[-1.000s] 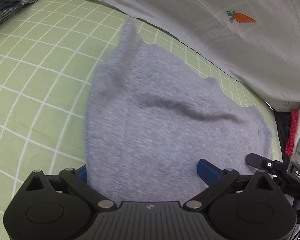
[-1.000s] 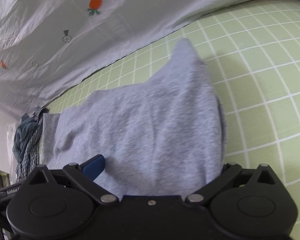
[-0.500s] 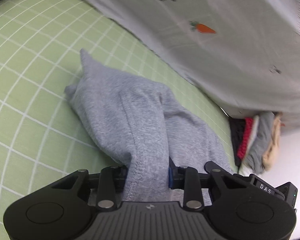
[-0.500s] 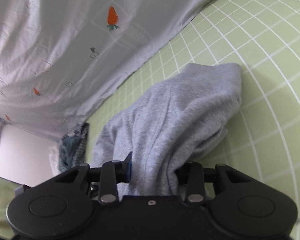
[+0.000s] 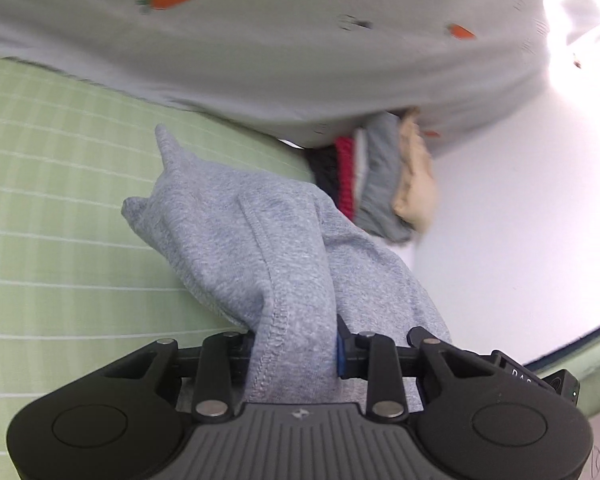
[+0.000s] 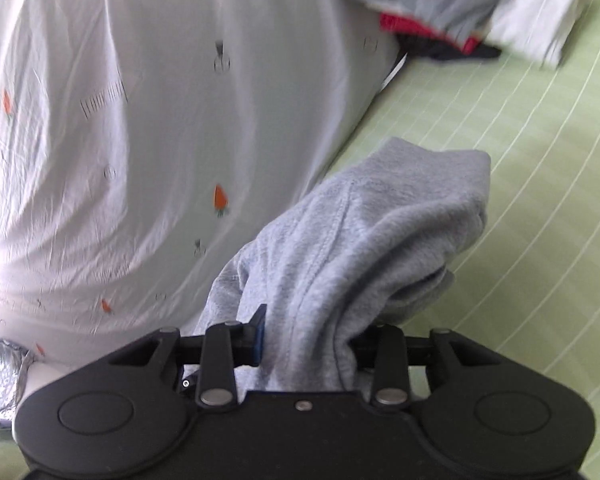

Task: Fold clothes
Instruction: 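Lift the folded hoodie with both grippers and carry it onto the clothes stack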

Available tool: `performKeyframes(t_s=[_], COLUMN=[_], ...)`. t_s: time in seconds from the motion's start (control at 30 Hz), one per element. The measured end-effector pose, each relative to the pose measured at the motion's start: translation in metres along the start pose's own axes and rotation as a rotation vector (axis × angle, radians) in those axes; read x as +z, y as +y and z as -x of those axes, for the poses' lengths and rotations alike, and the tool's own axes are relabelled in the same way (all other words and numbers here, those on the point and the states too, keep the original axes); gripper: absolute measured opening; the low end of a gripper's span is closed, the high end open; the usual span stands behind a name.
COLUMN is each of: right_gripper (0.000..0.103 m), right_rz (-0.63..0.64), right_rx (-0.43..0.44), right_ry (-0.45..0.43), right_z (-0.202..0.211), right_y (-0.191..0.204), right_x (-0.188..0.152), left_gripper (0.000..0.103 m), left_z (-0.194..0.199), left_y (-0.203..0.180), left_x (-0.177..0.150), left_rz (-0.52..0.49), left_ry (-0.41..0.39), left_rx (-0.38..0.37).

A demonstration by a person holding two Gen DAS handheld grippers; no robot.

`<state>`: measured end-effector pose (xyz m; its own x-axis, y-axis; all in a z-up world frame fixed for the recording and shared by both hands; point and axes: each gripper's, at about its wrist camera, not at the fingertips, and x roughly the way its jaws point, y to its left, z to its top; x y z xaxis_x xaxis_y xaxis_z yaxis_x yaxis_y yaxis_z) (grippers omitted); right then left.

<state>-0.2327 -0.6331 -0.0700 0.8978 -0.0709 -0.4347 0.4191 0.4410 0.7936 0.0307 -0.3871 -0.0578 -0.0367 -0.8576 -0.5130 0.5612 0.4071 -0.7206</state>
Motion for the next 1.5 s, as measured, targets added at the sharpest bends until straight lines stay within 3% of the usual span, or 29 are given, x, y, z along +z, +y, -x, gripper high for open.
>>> performKeyframes(t_s=[0.13,0.33,0.5,0.63,0.7,0.8,0.83,0.87,0.93,0.97,1.03,1.13,1.23,1.3,1.4,1.5], right_gripper=[0.036,0.036,0.035,0.035,0.038,0.064,0.065,0.064,0.068,0.078,0.087,0.089,0.093,0.099,0.103,0.103], right_rz=[0.049,0.224,0.341,0.468,0.554,0.688,0.726,0.746,0.782,0.792,0.821,0.893,0.893,0.853,0.820,0.783], right_rx=[0.014,0.090,0.111,0.123,0.076,-0.162,-0.259,-0.302,-0.368,-0.388,-0.416,-0.464,-0.449,-0.424,-0.413,-0.423], right_ry=[-0.077,-0.133,-0.170,-0.218,-0.241,-0.257,-0.268,-0.281,-0.308,-0.333,-0.393,-0.453,-0.462,-0.468,-0.468,-0.438], right_z=[0.042,0.082,0.091,0.071,0.048,-0.010,-0.030,-0.043,-0.067,-0.072,-0.075,-0.074,-0.063,-0.050,-0.032,-0.009], right_y=[-0.018,-0.052,-0.058,-0.057,-0.057,-0.063,-0.067,-0.071,-0.080,-0.082,-0.084,-0.084,-0.085,-0.088,-0.089,-0.089], right_x=[0.047,0.180,0.292,0.375,0.412,0.451,0.456,0.457,0.457,0.454,0.444,0.427,0.413,0.405,0.384,0.362], left_gripper=[0.033,0.033,0.033,0.034,0.038,0.040,0.040,0.040,0.042,0.045,0.057,0.063,0.081,0.084,0.103,0.103], left_z=[-0.046,-0.130,-0.199,-0.252,-0.288,-0.346,-0.360,-0.372,-0.382,-0.384,-0.383,-0.376,-0.363,-0.352,-0.329,-0.307], left_y=[-0.056,-0.151,-0.216,-0.243,-0.246,-0.235,-0.227,-0.219,-0.204,-0.198,-0.194,-0.194,-0.199,-0.206,-0.219,-0.236], left_x=[-0.003,0.009,0.059,0.107,0.130,0.157,0.161,0.163,0.164,0.163,0.161,0.157,0.145,0.138,0.124,0.105], left_rz=[-0.019,-0.056,-0.103,-0.168,-0.176,-0.170,-0.156,-0.137,-0.107,-0.098,-0.110,-0.149,-0.221,-0.289,-0.355,-0.388], left_ry=[-0.085,-0.223,-0.303,-0.390,-0.407,-0.351,-0.336,-0.324,-0.317,-0.319,-0.324,-0.335,-0.333,-0.342,-0.367,-0.423], left_rx=[-0.058,-0.108,-0.132,-0.142,-0.064,0.110,0.155,0.194,0.198,0.181,0.202,0.261,0.348,0.395,0.428,0.461])
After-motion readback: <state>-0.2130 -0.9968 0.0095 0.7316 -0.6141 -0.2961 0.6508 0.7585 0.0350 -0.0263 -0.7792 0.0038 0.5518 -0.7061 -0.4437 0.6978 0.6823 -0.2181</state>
